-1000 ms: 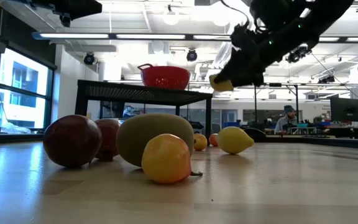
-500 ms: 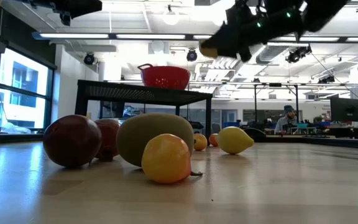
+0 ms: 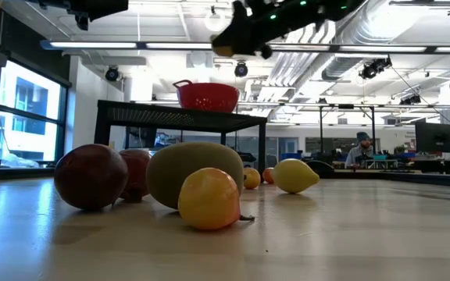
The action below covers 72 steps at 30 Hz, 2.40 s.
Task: Pick & Place Fruit
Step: Put the top lemon into the red strainer bowl on the shelf
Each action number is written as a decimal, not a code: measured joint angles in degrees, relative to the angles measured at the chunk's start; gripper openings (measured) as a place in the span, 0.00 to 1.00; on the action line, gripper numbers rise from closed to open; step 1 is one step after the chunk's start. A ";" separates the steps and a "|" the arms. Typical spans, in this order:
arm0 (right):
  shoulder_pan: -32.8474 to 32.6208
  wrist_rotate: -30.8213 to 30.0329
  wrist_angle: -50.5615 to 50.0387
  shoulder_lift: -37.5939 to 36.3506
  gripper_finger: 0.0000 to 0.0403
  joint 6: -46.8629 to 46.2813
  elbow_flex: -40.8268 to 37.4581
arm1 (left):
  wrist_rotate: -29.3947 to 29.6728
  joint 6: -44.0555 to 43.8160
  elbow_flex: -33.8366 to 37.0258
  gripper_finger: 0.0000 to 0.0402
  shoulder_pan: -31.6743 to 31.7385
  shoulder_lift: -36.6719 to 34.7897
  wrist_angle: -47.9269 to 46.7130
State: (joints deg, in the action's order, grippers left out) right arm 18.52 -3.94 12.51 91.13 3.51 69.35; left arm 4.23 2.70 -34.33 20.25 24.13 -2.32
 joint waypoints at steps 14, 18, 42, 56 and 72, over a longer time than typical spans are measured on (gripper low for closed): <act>3.53 2.94 -10.79 14.51 0.52 1.31 17.73 | -0.04 1.53 0.00 0.19 -0.02 0.01 -0.86; 4.85 2.93 -11.32 15.28 0.52 1.23 18.22 | -0.04 1.53 0.00 0.19 0.00 0.01 -0.86; 7.52 5.44 -10.59 19.80 0.53 0.68 18.13 | -0.07 1.51 0.00 0.19 0.00 0.01 -0.82; 7.76 5.82 -10.56 19.80 0.53 7.49 18.13 | -0.07 1.50 0.00 0.19 -0.01 0.01 -0.82; 7.76 9.64 -8.06 19.79 0.53 17.54 18.13 | -0.10 1.49 0.00 0.19 0.00 0.01 -0.82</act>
State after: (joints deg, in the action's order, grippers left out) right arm 26.28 5.69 4.46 110.92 21.05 87.48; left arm 4.13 4.19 -34.33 20.25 24.14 -3.14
